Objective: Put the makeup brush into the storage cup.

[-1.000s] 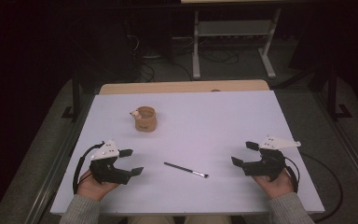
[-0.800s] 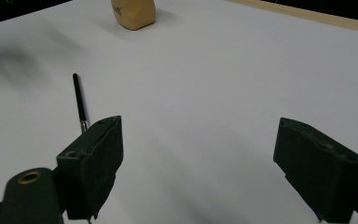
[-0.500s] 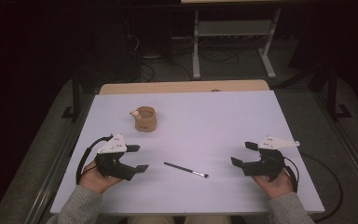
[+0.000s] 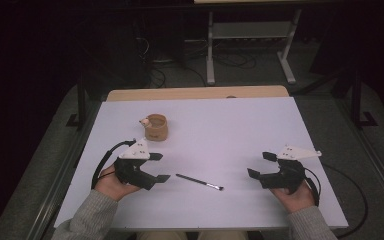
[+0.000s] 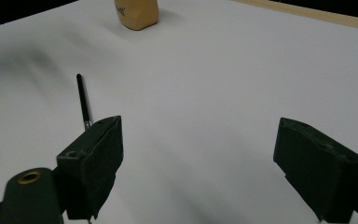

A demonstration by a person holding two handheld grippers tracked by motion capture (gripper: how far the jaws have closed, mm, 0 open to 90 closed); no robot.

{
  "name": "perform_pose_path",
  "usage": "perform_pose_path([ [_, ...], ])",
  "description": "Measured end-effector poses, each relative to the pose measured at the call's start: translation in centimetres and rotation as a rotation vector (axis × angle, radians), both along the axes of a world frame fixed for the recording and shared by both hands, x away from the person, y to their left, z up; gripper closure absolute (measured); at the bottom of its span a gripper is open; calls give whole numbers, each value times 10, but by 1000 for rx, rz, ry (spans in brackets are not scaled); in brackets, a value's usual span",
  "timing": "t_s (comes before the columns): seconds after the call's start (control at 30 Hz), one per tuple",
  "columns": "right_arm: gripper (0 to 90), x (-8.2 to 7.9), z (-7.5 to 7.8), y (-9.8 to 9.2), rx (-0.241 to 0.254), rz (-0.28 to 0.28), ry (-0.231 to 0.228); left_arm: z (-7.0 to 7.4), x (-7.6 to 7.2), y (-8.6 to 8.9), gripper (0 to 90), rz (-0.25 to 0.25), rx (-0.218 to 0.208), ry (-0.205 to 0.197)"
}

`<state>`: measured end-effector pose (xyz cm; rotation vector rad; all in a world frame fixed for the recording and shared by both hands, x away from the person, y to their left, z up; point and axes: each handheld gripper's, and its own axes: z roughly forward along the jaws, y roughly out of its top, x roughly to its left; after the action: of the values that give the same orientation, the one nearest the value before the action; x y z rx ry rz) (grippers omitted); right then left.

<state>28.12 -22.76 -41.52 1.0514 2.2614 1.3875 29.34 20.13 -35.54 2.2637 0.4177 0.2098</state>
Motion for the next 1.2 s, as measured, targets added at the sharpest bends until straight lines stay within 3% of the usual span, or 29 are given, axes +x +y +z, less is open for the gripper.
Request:
perform_pose_path([
  [0.5, 153, 0, 2, -1, 8, 11, -5, 6, 12, -31, 298, -94, 47, 6],
  [1.2, 163, 2, 2, -1, 7, 30, -1, -8, 33, -74, 355, -199, 151, 29],
])
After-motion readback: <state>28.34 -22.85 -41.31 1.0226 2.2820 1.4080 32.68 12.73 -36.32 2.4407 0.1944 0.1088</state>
